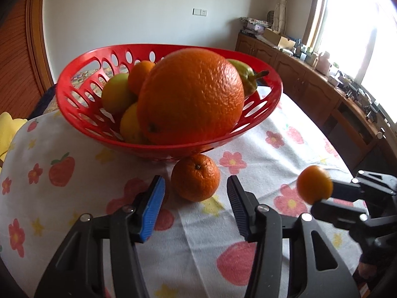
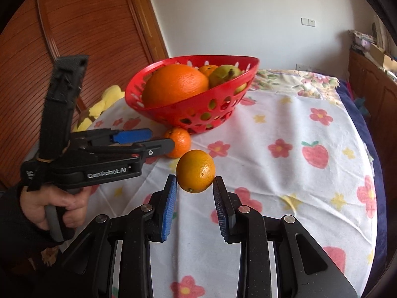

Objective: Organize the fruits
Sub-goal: 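Grasp the small orange with the right tool and lift it, then carry the small orange over the red basket with the right tool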

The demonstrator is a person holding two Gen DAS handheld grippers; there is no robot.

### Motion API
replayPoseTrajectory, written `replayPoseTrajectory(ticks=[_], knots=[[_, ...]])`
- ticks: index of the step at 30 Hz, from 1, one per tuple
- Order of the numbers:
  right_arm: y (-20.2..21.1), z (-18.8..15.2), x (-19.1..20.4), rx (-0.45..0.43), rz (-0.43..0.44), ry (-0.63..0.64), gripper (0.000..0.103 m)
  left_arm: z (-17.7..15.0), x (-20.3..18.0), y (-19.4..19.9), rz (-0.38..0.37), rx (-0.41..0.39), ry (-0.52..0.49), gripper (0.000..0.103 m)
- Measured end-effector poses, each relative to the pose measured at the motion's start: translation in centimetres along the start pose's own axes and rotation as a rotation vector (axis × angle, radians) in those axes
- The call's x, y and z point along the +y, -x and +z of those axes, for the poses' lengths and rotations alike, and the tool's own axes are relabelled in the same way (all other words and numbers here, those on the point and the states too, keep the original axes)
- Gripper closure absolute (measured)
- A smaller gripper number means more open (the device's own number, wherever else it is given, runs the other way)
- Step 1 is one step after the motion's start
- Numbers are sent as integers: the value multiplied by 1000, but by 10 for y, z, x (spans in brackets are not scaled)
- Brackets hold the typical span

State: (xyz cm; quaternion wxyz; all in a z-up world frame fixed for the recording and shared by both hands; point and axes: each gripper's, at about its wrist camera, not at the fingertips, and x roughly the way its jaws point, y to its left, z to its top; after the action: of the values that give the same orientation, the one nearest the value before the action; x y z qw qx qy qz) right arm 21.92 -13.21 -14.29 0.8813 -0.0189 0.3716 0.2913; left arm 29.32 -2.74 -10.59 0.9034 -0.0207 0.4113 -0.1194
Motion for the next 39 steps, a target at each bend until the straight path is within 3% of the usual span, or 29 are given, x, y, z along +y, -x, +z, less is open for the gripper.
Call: replayPoseTrajectory(ticks=[6, 10, 13, 15, 18, 25, 39], knots=[[8, 1, -10, -11, 2, -6, 75, 4, -1, -13, 10, 30, 11, 52], [9, 3, -12, -15, 5, -4, 79, 7, -3, -22, 18, 52, 4, 51], [-1, 2, -9, 2, -4, 17, 90, 6, -4, -28, 29, 71, -13, 51], [-13, -2, -11, 33, -1, 7, 90, 5, -4, -29, 26, 77, -16, 51], [-29, -6, -9, 65, 8, 6, 80, 2, -2, -29, 23, 74, -17, 57], [-40, -11, -3, 97, 52, -9, 72, -1, 7, -25, -7, 77, -14, 60], [-48, -24, 11, 134, 31, 16, 71, -23, 13, 19, -33, 42, -25, 61]])
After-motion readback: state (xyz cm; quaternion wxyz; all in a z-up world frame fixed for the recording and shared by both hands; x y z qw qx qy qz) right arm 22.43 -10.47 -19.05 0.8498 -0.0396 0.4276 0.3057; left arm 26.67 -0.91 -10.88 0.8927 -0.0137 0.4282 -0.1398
